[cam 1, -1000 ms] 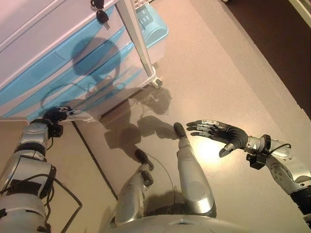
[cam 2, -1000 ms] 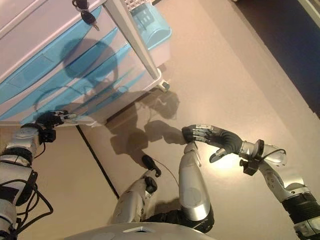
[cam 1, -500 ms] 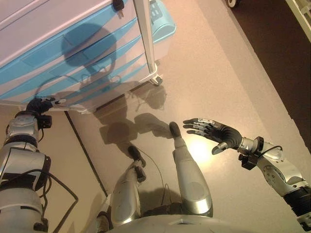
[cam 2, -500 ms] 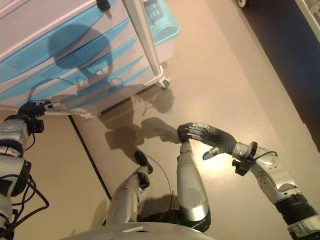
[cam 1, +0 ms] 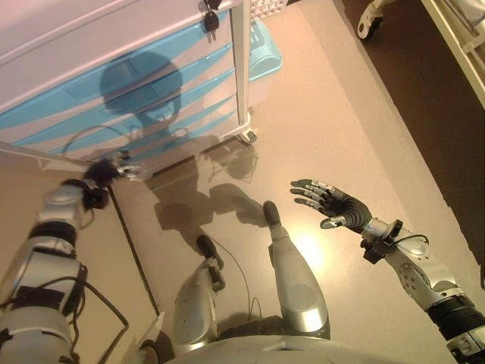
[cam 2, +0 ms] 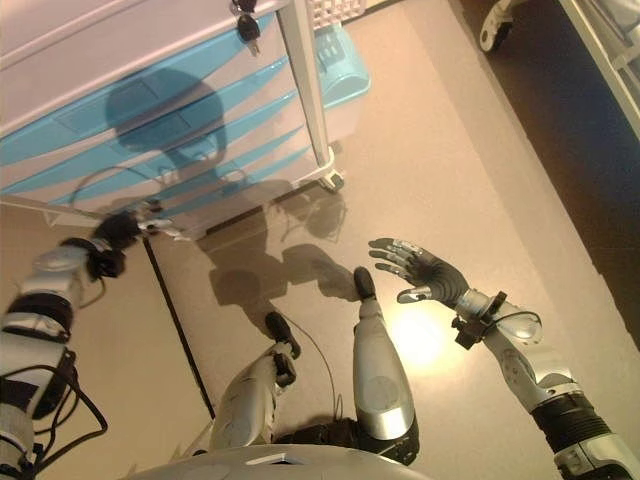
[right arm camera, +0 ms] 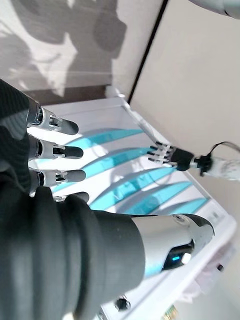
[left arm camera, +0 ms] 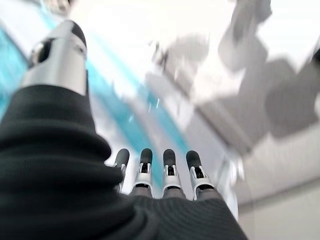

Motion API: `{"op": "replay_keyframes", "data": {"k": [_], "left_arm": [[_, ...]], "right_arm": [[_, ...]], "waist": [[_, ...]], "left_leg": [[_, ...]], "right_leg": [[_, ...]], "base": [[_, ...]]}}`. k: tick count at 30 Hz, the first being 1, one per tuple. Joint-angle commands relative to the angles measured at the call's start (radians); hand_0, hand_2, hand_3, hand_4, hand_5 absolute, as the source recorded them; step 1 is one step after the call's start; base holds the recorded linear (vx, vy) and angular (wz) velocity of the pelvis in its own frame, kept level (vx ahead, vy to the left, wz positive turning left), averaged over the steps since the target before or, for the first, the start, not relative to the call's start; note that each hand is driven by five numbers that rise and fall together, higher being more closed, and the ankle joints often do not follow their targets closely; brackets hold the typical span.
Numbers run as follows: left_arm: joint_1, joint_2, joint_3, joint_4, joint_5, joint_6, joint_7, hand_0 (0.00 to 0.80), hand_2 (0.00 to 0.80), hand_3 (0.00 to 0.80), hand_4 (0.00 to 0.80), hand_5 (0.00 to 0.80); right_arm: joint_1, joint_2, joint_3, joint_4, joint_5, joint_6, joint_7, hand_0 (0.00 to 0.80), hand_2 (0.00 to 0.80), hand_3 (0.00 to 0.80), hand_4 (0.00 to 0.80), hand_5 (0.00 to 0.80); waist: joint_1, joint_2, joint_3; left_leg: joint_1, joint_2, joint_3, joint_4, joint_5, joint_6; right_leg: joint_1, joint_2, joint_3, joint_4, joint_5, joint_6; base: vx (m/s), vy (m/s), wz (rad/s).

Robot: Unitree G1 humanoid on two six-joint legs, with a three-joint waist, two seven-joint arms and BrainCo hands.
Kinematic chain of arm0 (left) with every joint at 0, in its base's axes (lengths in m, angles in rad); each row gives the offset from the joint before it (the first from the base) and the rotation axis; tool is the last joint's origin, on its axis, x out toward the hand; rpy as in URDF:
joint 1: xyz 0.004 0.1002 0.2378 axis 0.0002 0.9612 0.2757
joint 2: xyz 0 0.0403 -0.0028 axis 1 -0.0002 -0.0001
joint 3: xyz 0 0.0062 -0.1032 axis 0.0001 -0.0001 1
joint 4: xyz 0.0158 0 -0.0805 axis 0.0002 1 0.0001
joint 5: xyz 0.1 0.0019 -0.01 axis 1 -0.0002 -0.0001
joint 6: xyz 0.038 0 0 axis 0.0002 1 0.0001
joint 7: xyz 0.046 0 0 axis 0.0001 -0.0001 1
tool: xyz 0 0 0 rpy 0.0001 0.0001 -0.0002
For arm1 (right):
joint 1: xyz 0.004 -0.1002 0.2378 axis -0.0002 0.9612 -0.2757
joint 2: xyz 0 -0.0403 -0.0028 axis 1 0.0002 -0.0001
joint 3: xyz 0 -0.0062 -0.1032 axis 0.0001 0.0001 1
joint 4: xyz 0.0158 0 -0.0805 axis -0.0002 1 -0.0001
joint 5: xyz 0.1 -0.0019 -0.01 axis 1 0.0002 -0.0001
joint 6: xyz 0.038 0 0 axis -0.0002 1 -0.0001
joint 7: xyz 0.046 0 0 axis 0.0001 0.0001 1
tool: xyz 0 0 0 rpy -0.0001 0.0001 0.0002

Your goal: Open the drawer and pick up the medicine

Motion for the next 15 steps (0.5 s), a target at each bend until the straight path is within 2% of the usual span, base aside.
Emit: {"op": "replay_keyframes", "data": {"k": [1, 9, 12, 15], "left_arm": [[0.099, -0.022, 0.033, -0.058, -0.052, 0.028, -0.06, 0.0, 0.0, 0.0, 0.0, 0.0], [0.333, -0.198, 0.033, -0.163, -0.084, 0.08, -0.094, 0.0, 0.0, 0.0, 0.0, 0.0], [0.412, -0.25, 0.03, -0.178, -0.102, 0.082, -0.121, 0.0, 0.0, 0.0, 0.0, 0.0], [0.47, -0.294, 0.033, -0.198, -0.142, 0.116, -0.143, 0.0, 0.0, 0.0, 0.0, 0.0]], "right_arm": [[0.023, 0.029, 0.015, -0.009, -0.074, 0.018, -0.035, 0.0, 0.0, 0.0, 0.0, 0.0], [0.023, 0.116, 0.073, 0.139, -0.13, 0.118, -0.077, 0.0, 0.0, 0.0, 0.0, 0.0], [0.028, 0.154, 0.086, 0.2, -0.16, 0.157, -0.072, 0.0, 0.0, 0.0, 0.0, 0.0], [0.038, 0.199, 0.104, 0.249, -0.187, 0.19, -0.081, 0.0, 0.0, 0.0, 0.0, 0.0]], "waist": [[0.04, -0.037, -0.089], [0.099, -0.018, -0.184], [0.124, -0.008, -0.226], [0.15, 0.002, -0.265]], "left_leg": [[-0.034, -0.04, -0.011, 0.095, -0.098, 0.003], [0.046, -0.036, -0.062, -0.028, -0.039, -0.011], [0.063, -0.03, -0.081, -0.06, -0.018, -0.019], [0.084, -0.027, -0.102, -0.091, -0.005, -0.025]], "right_leg": [[-0.02, -0.036, 0.0, 0.007, -0.027, 0.071], [0.067, -0.011, -0.075, -0.04, -0.036, 0.055], [0.093, -0.007, -0.105, -0.052, -0.038, 0.046], [0.126, -0.009, -0.138, -0.064, -0.045, 0.041]], "base": [[0.025, -0.117, 0.16], [0.038, -0.112, 0.19], [0.066, -0.078, 0.21], [0.061, -0.045, 0.21]]}}
